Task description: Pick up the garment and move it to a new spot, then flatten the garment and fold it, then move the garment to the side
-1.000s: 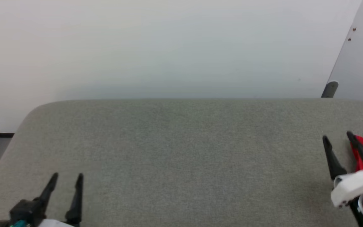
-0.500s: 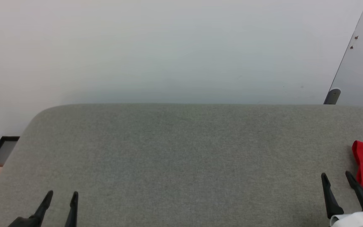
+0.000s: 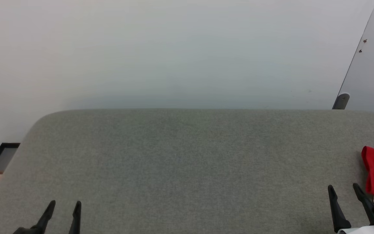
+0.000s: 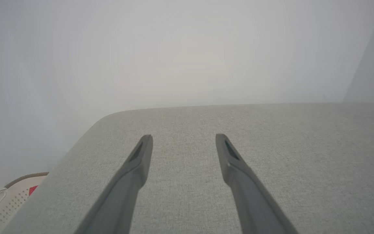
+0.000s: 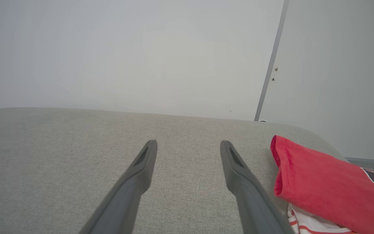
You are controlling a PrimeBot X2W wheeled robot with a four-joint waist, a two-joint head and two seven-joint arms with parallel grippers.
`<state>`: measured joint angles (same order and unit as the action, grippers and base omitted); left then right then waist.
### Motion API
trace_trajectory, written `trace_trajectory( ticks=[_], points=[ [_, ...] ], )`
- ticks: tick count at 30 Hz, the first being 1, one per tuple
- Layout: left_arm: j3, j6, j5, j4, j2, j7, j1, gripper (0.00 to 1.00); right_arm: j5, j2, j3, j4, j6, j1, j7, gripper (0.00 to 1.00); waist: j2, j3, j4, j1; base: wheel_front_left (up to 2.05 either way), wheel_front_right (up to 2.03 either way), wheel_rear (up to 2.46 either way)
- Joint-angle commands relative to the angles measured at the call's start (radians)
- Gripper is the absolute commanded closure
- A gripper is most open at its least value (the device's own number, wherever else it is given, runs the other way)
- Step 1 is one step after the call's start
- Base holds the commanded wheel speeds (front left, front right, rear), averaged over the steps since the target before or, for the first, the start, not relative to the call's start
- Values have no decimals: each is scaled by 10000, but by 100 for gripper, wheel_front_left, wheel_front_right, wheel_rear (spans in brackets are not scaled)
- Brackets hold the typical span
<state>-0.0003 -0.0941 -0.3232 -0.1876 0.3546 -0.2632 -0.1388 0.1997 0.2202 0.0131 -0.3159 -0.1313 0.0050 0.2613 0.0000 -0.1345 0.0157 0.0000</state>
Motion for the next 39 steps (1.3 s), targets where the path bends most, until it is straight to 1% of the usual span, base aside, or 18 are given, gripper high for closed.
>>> trace_trajectory(
  ticks=[1, 11, 12, 18, 32, 33, 39],
  points=[
    [50, -52, 79, -5, -21, -4, -80, 0, -133, -49, -22, 29, 11, 89, 43, 0, 0, -1, 2, 0, 0, 0, 0],
    [173, -137, 288, -28, -153, -4, -59, 0, -133, -45, -72, 37, 11, 43, 43, 0, 0, 27, 19, 0, 0, 0, 0],
    [184, -140, 290, -20, -158, -4, -69, 100, -125, -42, -81, 29, 11, 37, 43, 100, 0, 25, 18, 0, 0, 0, 0],
    [16, -117, 128, -514, -578, 50, -224, 100, -41, -260, -103, -460, 0, 301, -127, 100, 0, 35, 16, 0, 0, 0, 0],
    [243, -167, -2296, -519, -1031, 753, 303, 100, 2600, -524, 117, -223, 1, 6, -810, 100, 0, 186, -3, 0, 0, 0, 0],
    [243, -167, -2296, -519, -1031, 753, 303, 100, 2600, -524, 117, -223, 1, 6, -810, 100, 0, 186, -3, 0, 0, 0, 0],
    [319, -188, -3221, -513, -1201, 1009, 497, 100, 3607, -624, 187, -125, 2, -94, -1059, 100, 0, 251, -12, 0, 0, 0, 0]
  ],
)
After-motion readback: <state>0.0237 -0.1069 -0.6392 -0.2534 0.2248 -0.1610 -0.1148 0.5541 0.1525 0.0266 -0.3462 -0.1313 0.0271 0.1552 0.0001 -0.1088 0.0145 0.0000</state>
